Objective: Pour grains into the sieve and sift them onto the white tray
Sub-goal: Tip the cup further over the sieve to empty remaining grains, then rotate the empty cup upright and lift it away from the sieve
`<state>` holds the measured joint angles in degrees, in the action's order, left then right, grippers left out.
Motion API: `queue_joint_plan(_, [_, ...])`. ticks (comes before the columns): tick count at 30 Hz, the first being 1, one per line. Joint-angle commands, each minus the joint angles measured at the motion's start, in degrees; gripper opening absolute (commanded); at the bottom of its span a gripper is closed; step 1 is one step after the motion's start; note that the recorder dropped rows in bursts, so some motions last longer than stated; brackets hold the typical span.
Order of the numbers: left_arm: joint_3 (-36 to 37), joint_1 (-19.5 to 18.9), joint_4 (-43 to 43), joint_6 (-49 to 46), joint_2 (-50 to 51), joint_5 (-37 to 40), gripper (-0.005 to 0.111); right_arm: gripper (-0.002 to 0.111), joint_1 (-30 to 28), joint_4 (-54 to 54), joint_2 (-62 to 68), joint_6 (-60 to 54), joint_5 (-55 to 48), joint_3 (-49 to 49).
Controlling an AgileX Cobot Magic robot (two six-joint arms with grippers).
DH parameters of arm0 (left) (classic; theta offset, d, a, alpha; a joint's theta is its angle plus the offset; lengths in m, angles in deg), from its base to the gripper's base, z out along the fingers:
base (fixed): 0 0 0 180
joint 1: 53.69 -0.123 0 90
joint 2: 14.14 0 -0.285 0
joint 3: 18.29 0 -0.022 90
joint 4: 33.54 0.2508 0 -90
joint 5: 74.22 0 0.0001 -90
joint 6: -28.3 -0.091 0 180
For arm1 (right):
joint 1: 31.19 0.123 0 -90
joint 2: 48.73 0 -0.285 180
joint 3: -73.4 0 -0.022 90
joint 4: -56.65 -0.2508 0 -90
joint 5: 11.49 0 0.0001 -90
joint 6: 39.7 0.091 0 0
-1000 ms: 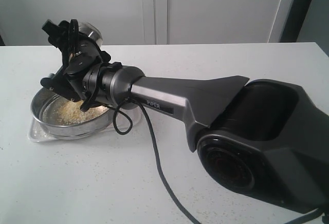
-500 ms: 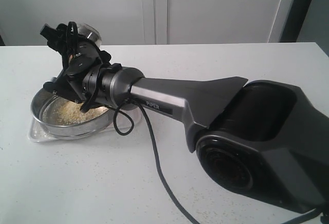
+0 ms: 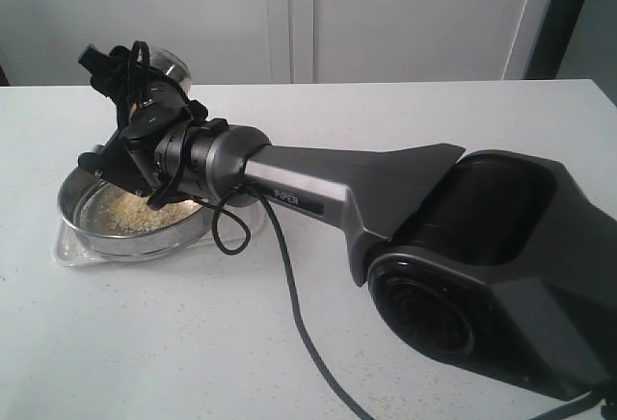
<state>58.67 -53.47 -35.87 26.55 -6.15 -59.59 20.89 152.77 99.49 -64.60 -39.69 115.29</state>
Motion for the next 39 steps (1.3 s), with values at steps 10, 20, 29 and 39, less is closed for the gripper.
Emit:
queue_joint_plan(10, [0.3,-0.1,-0.4,0.0,-0.2,-0.1,0.0,0.0,0.4,-2.7,-1.0,7.2,-0.5,0.2])
queue_joint_plan(20, [0.3,-0.1,-0.4,0.0,-0.2,-0.1,0.0,0.0,0.5,-4.1,-1.7,41.2,0.9,0.2])
queue_joint_plan(29, [0.3,-0.1,-0.4,0.0,-0.2,-0.1,0.0,0.0,0.5,-22.5,-4.1,49.3,-2.0,0.2])
queue_joint_plan(39, [0.3,-0.1,-0.4,0.0,-0.2,-0.1,0.0,0.0,0.2,-38.0,-6.7,49.3,-1.9,0.2])
